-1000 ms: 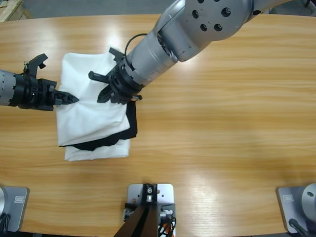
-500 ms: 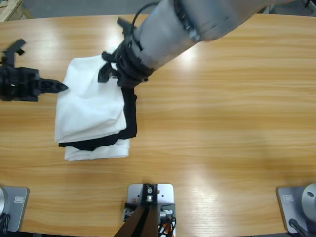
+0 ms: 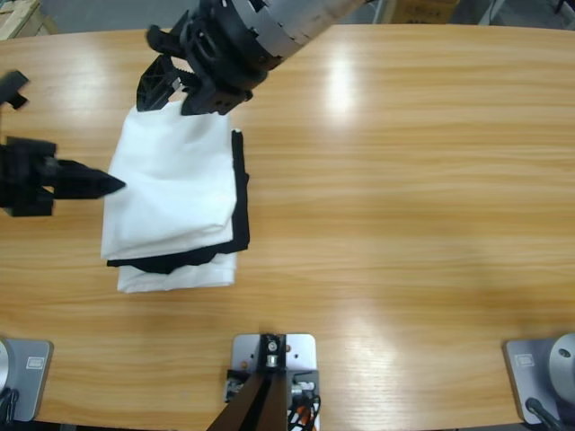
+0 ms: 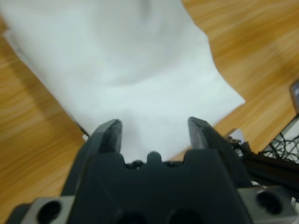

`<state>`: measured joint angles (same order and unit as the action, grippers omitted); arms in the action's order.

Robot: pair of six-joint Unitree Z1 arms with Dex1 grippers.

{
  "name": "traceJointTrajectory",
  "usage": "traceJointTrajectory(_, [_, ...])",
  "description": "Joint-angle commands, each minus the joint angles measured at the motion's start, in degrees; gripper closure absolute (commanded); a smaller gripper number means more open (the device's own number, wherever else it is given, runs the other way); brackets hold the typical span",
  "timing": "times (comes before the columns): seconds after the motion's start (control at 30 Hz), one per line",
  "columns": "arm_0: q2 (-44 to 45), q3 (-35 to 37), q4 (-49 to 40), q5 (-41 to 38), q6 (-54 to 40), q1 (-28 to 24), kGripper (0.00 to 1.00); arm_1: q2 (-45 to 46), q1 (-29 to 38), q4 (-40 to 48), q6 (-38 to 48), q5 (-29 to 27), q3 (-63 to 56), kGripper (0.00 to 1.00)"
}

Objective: Fold clothes

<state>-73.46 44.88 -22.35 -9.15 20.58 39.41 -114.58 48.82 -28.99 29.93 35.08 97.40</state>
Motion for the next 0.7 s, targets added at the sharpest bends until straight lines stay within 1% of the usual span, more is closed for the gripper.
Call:
traceJointTrajectory(0.03, [-7.1,-6.8,3.5,5.9,4.5,2.6,1.0,-13.5,-1.3,-0.1,-0.8,8.4,2.7,1.0])
traceJointTrajectory(0.13, [-10.4,-6.8,4.2,7.7,5.9,2.6,1.0,-16.1,-1.3,2.6,-0.8,10.1,3.5,1.0])
traceJointTrajectory(0.3, [-14.0,-7.1,7.2,7.3,6.6,2.7,1.0,-21.0,-1.8,2.8,-0.8,11.2,6.5,1.0])
traceJointTrajectory(0.7, [-14.3,-11.2,10.5,7.1,6.8,5.4,1.0,-25.5,-8.4,1.9,-0.8,8.3,11.7,1.0])
